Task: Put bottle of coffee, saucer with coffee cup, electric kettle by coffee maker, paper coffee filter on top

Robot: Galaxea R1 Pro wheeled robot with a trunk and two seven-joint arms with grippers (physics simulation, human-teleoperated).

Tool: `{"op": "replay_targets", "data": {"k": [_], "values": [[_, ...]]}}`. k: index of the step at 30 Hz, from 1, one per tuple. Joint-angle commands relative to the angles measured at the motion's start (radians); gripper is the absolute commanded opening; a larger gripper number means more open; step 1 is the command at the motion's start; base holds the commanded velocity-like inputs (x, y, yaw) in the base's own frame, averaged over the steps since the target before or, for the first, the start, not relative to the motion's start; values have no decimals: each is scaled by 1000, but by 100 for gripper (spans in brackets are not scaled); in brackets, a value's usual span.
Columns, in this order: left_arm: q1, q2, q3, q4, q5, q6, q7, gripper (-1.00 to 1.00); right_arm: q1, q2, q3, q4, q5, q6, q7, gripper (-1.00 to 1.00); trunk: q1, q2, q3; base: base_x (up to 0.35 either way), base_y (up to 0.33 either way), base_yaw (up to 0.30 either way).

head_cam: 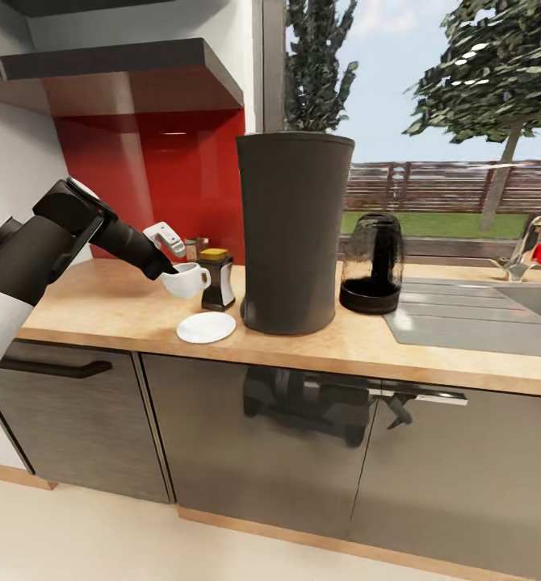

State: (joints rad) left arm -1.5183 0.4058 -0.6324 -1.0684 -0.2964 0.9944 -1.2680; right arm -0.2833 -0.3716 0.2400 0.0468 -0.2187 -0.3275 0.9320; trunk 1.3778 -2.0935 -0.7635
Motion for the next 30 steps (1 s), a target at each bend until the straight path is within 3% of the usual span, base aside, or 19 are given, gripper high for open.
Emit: {"op": "replay_targets", "data": {"k": [1, 14, 22, 30], "values": [[-1, 1, -3, 0, -10, 7, -10, -100, -2, 0, 9, 4, -9, -5, 4, 100, 0, -1, -1, -6, -54, 0], [-1, 1, -11, 7, -10, 7, -10, -100, -2, 0, 9, 4, -9, -5, 4, 100, 0, -1, -1, -1, -128, 0], [0, 2, -61, 30, -10, 6, -10, -100, -2, 0, 9, 4, -9, -5, 4, 100, 0, -1, -1, 0, -79, 0], [0, 5, -69, 45, -10, 4, -10, -100, -2, 0, 9, 4, -9, -5, 4, 100, 0, -1, -2, 0, -3, 0]]}}
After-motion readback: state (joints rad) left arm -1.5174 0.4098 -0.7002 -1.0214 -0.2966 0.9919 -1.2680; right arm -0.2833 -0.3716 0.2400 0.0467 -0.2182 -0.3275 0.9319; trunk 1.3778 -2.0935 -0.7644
